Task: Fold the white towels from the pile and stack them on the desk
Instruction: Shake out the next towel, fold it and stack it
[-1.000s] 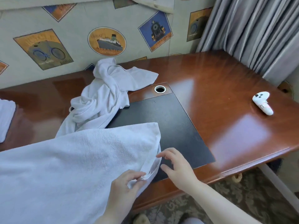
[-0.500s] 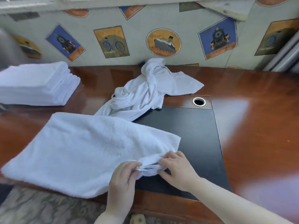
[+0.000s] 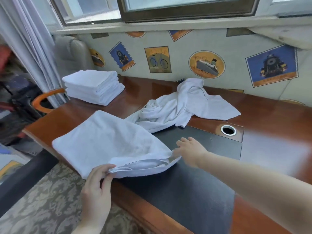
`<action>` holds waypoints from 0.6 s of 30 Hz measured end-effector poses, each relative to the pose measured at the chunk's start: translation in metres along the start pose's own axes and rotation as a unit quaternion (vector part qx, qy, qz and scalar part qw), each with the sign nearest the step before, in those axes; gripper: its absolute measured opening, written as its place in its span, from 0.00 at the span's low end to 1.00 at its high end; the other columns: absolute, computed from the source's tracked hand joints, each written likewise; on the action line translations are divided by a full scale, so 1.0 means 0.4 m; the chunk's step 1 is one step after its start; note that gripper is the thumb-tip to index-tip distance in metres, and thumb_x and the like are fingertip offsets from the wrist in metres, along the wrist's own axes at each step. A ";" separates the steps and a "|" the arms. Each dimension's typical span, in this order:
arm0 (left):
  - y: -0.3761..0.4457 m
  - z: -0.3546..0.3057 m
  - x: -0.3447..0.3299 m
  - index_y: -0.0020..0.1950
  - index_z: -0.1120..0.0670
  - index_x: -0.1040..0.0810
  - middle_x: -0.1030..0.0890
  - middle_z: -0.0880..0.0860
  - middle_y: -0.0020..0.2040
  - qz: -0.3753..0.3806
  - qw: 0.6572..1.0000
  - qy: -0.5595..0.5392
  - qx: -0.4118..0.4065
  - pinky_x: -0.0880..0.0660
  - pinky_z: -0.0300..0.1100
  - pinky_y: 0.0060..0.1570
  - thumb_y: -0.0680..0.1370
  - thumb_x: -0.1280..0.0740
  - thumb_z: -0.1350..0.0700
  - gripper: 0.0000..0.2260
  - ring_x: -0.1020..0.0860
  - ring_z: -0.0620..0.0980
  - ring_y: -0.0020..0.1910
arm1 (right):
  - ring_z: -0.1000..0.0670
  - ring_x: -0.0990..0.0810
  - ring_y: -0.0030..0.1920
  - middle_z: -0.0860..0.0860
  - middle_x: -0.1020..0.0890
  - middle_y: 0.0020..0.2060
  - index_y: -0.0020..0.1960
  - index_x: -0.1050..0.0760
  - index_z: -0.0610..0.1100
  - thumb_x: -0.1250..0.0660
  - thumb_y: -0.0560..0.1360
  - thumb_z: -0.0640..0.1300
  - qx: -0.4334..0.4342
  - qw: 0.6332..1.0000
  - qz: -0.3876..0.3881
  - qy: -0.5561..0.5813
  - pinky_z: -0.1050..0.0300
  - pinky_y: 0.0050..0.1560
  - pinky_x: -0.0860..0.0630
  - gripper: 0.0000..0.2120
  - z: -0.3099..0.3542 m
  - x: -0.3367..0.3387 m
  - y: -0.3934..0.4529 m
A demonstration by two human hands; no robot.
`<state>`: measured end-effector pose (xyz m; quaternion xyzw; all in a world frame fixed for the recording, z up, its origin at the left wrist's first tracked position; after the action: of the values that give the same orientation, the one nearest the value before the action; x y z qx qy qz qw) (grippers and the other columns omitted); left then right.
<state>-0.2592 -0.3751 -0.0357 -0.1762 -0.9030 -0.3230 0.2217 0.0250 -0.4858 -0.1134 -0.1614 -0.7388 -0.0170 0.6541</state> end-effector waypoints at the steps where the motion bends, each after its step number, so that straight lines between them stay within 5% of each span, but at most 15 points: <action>1: 0.002 -0.004 -0.001 0.51 0.51 0.20 0.22 0.37 0.52 -0.002 1.000 0.001 0.007 0.31 0.23 0.48 0.76 0.32 0.66 0.10 0.25 0.32 0.50 | 0.48 0.30 0.59 0.53 0.27 0.55 0.67 0.30 0.58 0.41 0.77 0.42 -0.013 0.998 -0.008 0.067 0.57 0.51 0.37 0.21 0.015 0.010 0.006; 4: 0.007 -0.010 -0.003 0.51 0.50 0.21 0.23 0.35 0.53 0.002 1.000 0.011 0.026 0.31 0.22 0.47 0.77 0.32 0.66 0.11 0.25 0.30 0.50 | 0.54 0.24 0.47 0.60 0.23 0.41 0.60 0.26 0.60 0.38 0.74 0.49 -0.089 0.943 -0.045 0.318 0.60 0.40 0.33 0.15 0.059 0.020 0.005; 9: -0.010 -0.018 -0.026 0.49 0.48 0.21 0.22 0.37 0.51 0.004 0.999 0.021 0.031 0.32 0.21 0.47 0.76 0.31 0.66 0.12 0.24 0.31 0.48 | 0.49 0.21 0.40 0.57 0.18 0.44 0.66 0.41 0.59 0.37 0.70 0.49 -0.136 0.911 -0.057 0.384 0.56 0.38 0.25 0.26 0.140 -0.021 0.003; 14: -0.035 -0.016 -0.038 0.50 0.51 0.20 0.20 0.41 0.48 0.023 0.999 0.033 0.010 0.31 0.23 0.50 0.73 0.30 0.70 0.14 0.24 0.34 0.49 | 0.52 0.33 0.26 0.52 0.25 0.32 0.79 0.65 0.50 0.39 0.75 0.45 -0.275 0.929 -0.014 0.246 0.60 0.27 0.38 0.44 0.100 -0.046 0.051; 18: -0.026 -0.010 -0.014 0.50 0.51 0.21 0.21 0.42 0.49 -0.022 0.999 0.023 0.034 0.32 0.22 0.48 0.75 0.32 0.69 0.13 0.24 0.32 0.48 | 0.51 0.39 0.22 0.53 0.35 0.30 0.78 0.68 0.49 0.38 0.72 0.36 -0.104 0.992 -0.065 0.022 0.58 0.24 0.45 0.47 0.093 -0.013 0.062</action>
<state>-0.2582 -0.3865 -0.0411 -0.1411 -0.9120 -0.3006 0.2407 -0.0040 -0.4546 -0.1284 -0.1799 -0.7270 -0.1395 0.6478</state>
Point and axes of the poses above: each hand's wrist, its own y-axis towards the middle knuckle, its own x-axis out of the back of the hand, z = x × y, the point moved 5 cm from there along y, towards the middle knuckle
